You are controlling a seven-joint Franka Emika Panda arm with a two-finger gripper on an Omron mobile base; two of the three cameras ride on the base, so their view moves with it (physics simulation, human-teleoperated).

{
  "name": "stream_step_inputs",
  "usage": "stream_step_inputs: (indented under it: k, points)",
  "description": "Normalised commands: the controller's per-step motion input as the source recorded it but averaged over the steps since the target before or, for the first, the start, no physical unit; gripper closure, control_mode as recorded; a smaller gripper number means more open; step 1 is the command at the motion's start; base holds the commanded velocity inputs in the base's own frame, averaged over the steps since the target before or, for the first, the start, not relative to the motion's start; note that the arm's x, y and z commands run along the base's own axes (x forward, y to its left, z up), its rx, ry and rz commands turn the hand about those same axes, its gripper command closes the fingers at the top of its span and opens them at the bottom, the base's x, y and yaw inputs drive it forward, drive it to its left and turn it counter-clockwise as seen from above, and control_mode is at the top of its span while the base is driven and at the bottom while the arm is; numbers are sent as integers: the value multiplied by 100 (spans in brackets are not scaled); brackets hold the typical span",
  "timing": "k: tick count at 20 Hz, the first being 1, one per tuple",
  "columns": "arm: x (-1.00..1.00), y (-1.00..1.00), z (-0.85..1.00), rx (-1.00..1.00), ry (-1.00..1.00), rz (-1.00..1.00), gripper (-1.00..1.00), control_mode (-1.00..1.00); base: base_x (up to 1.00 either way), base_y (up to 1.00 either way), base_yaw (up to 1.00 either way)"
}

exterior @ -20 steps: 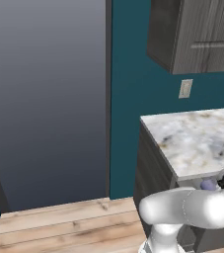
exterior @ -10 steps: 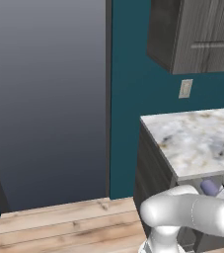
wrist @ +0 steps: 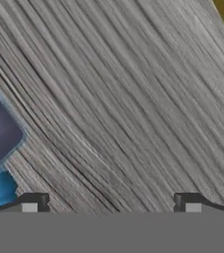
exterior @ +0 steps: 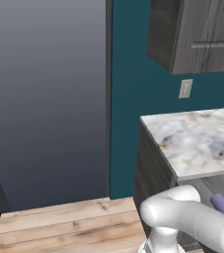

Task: Restock the sink supplies by placing the sponge and soap dispenser on the counter and next to the sink. Make sure the soap dispenser is upright.

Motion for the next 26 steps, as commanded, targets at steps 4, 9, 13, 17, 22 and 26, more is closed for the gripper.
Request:
stream_step_inputs:
  k: [4,9,13,17,22,26]
  points:
    - [-45,-34,-3,2,12,0,-100,-100,0,0,0]
    - [93,32,11,-1,3,13,-100,-100,0,0,0]
    - [27,21,-33,-5,-1,19,-100,-100,0,0,0]
    - [-3,0,-26,-1,-5,22,-100,-100,0,0,0]
    - [-23,2,27,0,-8,12,-100,-100,0,0,0]
    - [1,27,76,-2,-4,-1,-100,-100,0,0,0]
